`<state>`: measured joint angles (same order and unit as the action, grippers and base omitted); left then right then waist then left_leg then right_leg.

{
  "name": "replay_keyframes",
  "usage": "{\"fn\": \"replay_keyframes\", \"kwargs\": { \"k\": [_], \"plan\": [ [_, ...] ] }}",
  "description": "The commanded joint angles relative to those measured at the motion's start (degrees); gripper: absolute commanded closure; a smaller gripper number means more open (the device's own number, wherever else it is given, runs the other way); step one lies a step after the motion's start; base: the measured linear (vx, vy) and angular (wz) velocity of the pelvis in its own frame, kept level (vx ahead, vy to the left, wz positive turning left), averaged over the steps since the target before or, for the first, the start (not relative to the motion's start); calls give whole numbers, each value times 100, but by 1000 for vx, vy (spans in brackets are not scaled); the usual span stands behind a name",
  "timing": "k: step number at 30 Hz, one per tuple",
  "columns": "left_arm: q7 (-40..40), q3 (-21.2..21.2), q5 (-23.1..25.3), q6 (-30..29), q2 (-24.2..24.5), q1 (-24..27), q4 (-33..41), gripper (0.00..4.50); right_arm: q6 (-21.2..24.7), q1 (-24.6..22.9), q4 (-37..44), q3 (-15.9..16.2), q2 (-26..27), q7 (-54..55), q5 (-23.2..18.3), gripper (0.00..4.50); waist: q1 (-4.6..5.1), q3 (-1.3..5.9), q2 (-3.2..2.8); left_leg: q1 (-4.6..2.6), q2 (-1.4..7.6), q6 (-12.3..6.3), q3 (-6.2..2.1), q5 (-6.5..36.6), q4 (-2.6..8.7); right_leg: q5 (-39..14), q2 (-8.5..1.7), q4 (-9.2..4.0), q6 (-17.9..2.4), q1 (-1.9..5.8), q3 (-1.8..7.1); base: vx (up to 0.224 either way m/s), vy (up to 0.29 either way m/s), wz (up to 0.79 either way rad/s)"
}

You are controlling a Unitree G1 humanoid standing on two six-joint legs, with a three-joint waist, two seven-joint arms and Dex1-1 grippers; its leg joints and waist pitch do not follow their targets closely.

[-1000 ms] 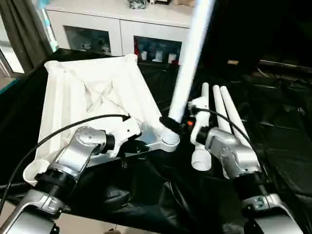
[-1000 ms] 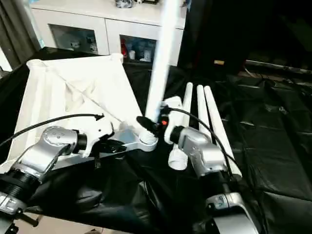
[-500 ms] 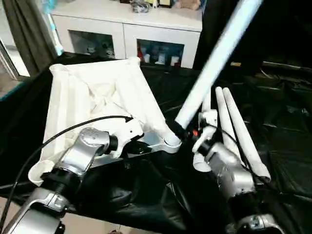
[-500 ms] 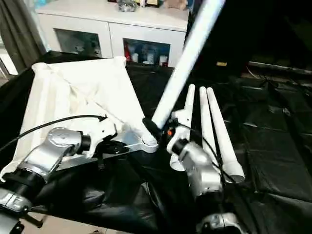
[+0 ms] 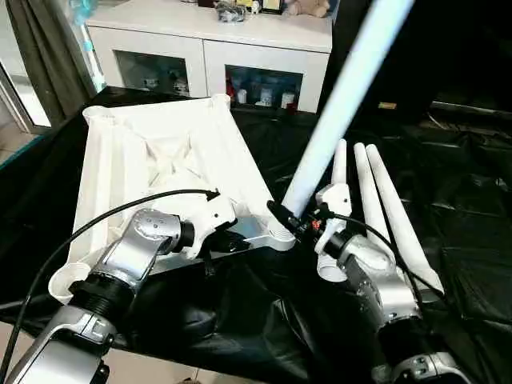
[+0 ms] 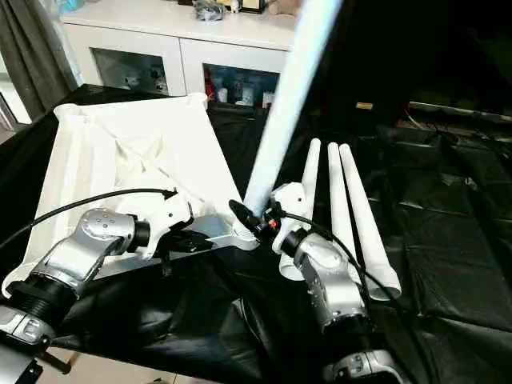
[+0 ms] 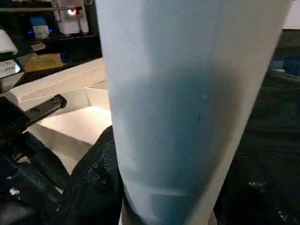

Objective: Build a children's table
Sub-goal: Insert table leg to table base

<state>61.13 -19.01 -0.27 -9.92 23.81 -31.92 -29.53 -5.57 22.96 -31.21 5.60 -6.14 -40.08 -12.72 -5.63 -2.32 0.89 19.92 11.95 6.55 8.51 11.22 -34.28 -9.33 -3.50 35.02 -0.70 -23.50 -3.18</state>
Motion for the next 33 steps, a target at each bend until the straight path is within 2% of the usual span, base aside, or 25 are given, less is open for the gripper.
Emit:
{"fn": "replay_keyframes", "kwargs": {
  "k": [1, 3, 5, 9, 11, 12, 13, 14, 15, 16, 18, 20, 21, 25, 33],
  "plan": [
    [74, 30, -26, 145, -31, -118, 80, 450, 431, -90, -424, 231, -112, -253, 179, 259, 28, 270, -22, 9, 72, -69, 21, 1829, 523, -2638, -394, -528, -742, 238, 224, 0, 0, 0],
    [107, 25, -32, 151, -22, -112, 90, 450, 467, -52, -459, 233, -132, -300, 177, 259, 35, 268, -27, 12, 73, -74, 25, 1807, 524, -2604, -395, -532, -757, 235, 228, 0, 0, 0],
    [193, -6, -33, 173, 2, -95, 121, 450, 545, 56, -586, 231, -186, -441, 162, 259, 51, 264, 7, 14, 74, -81, 24, 1818, 528, -2680, -402, -527, -745, 234, 223, 0, 0, 0],
    [524, -155, -26, 255, 122, -4, 283, 450, 671, 292, -896, 428, -410, -1100, 262, 259, 68, 263, 17, 20, 80, -115, 26, 1797, 527, -2723, -405, -542, -736, 234, 223, 0, 0, 0],
    [591, -192, -17, 257, 150, 15, 340, 450, 657, 338, -971, 515, -478, -1282, 329, 259, 64, 272, 27, 23, 94, -111, 24, 1752, 533, -2596, -411, -525, -775, 236, 230, 0, 0, 0],
    [662, -222, -19, 256, 182, 33, 399, 450, 675, 363, -1010, 605, -541, -1471, 378, 259, 64, 279, 57, 26, 99, -121, 28, 1696, 532, -2434, -408, -504, -833, 240, 232, 0, 0, 0],
    [662, -222, -19, 256, 182, 33, 399, 450, 675, 363, -1010, 605, -541, -1471, 378, 259, 55, 287, 37, 17, 104, -121, 33, 1641, 530, -2251, -403, -486, -899, 238, 236, 0, 0, 0],
    [768, -265, -10, 255, 238, 49, 475, 450, 702, 395, -1070, 739, -632, -1731, 464, 259, 49, 290, 34, 5, 105, -123, 44, 1605, 526, -2126, -397, -483, -931, 229, 241, 0, 0, 0],
    [855, -305, 11, 272, 291, 57, 533, 450, 696, 426, -1138, 859, -711, -1940, 556, 259, 53, 298, 52, 19, 106, -131, 45, 1546, 532, -1834, -386, -450, -1028, 261, 239, 0, 0, 0],
    [855, -305, 11, 272, 291, 57, 533, 450, 696, 426, -1138, 859, -711, -1940, 556, 259, 50, 301, 50, 14, 106, -130, 50, 1533, 530, -1777, -386, -447, -1045, 257, 240, 0, 0, 0],
    [1024, -378, 34, 311, 376, 82, 643, 450, 627, 546, -1391, 995, -807, -2190, 717, 259, 50, 312, 90, 13, 99, -131, 57, 1484, 526, -1691, -389, -437, -1070, 271, 239, 0, 0, 0],
    [1024, -378, 34, 311, 376, 82, 643, 450, 627, 546, -1391, 995, -807, -2190, 717, 259, 53, 313, 84, 10, 105, -119, 52, 1465, 536, -1637, -390, -431, -1093, 278, 234, 0, 0, 0],
    [1104, -407, 33, 313, 415, 105, 737, 450, 578, 647, -1562, 1023, -833, -2302, 754, 259, 53, 315, 114, -1, 107, -106, 53, 1510, 538, -1679, -396, -433, -1090, 281, 233, 0, 0, 0],
    [1188, -447, 11, 320, 462, 135, 876, 450, 531, 726, -1671, 1066, -859, -2469, 749, 259, 52, 302, 131, -20, 108, -82, 47, 1652, 556, -1979, -403, -462, -1010, 286, 232, 0, 0, 0],
    [1298, -501, -26, 372, 519, 181, 971, 450, 275, 628, -1680, 1088, -860, -2674, 746, 259, 46, 309, 131, -42, 110, -81, 50, 1557, 577, -1733, -383, -445, -1070, 301, 233, 0, 0, 0]
  ]
}}
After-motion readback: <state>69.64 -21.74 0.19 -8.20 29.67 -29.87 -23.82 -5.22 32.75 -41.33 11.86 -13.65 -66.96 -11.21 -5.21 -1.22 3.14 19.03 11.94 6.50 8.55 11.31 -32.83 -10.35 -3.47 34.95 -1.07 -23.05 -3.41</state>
